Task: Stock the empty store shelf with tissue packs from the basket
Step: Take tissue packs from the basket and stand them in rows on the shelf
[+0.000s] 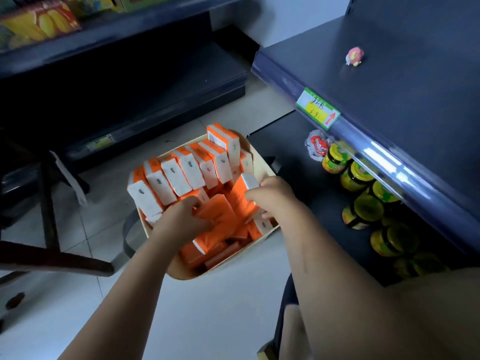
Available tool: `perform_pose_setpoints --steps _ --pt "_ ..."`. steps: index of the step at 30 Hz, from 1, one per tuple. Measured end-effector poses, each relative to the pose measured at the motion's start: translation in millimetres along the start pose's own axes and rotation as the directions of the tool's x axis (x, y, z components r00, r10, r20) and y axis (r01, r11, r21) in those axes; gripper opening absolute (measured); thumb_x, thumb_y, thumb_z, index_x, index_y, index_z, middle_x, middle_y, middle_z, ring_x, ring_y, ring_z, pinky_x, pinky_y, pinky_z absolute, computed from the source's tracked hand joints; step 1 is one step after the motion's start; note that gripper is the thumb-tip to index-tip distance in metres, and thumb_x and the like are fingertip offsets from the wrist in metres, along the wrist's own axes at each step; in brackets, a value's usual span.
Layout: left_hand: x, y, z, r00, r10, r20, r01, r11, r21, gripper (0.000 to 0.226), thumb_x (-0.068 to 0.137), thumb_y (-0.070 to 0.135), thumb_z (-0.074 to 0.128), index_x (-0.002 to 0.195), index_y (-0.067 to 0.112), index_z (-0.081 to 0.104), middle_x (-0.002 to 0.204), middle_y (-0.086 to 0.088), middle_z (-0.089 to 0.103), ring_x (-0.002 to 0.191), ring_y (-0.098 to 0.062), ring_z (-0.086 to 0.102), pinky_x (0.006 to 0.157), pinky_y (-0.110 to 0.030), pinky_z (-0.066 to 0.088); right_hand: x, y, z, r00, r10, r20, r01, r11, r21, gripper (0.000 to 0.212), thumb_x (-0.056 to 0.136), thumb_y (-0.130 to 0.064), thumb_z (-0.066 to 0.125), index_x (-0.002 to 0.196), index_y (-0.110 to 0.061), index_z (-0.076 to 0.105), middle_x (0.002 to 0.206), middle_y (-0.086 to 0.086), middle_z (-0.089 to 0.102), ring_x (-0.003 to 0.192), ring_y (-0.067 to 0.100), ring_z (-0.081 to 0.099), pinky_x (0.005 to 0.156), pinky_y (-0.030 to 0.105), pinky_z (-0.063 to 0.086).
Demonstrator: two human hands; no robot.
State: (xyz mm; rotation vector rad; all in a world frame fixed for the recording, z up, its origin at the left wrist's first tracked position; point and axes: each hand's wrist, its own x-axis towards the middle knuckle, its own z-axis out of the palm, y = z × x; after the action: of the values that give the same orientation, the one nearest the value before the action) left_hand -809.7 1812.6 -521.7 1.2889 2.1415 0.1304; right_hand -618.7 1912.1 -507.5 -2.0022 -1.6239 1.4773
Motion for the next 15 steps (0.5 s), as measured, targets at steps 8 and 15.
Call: perform_pose_setpoints --steps 8,15 --pt "-48 47 -39 0.990 -0.010 -0.140 -0.098 0.667 -0.739 0.030 0.089 0.042 0.079 0.112 0.024 0.073 0.099 -0.005 0.078 0.087 -0.027 0.077 0.073 -0.041 0.063 -66 -30 -108 0.984 -0.175 0.039 0.175 0.984 -0.010 0.024 0.088 -0.021 0.070 0.110 -0.011 0.066 0.098 0.011 0.076 0.084 0.025 0.074 0.069 0.035 0.057" --pt "-110 152 -69 0.942 0.238 -0.234 -0.323 0.469 -0.822 0.014 0.094 0.027 0.074 0.103 0.016 0.073 0.077 0.003 0.075 0.065 -0.009 0.071 0.057 -0.035 0.061 -178 -1 -214 0.898 -0.333 -0.287 0.404 0.882 0.243 0.017 0.097 -0.011 0.066 0.112 -0.004 0.068 0.104 0.021 0.076 0.075 0.029 0.075 0.066 0.032 0.060"
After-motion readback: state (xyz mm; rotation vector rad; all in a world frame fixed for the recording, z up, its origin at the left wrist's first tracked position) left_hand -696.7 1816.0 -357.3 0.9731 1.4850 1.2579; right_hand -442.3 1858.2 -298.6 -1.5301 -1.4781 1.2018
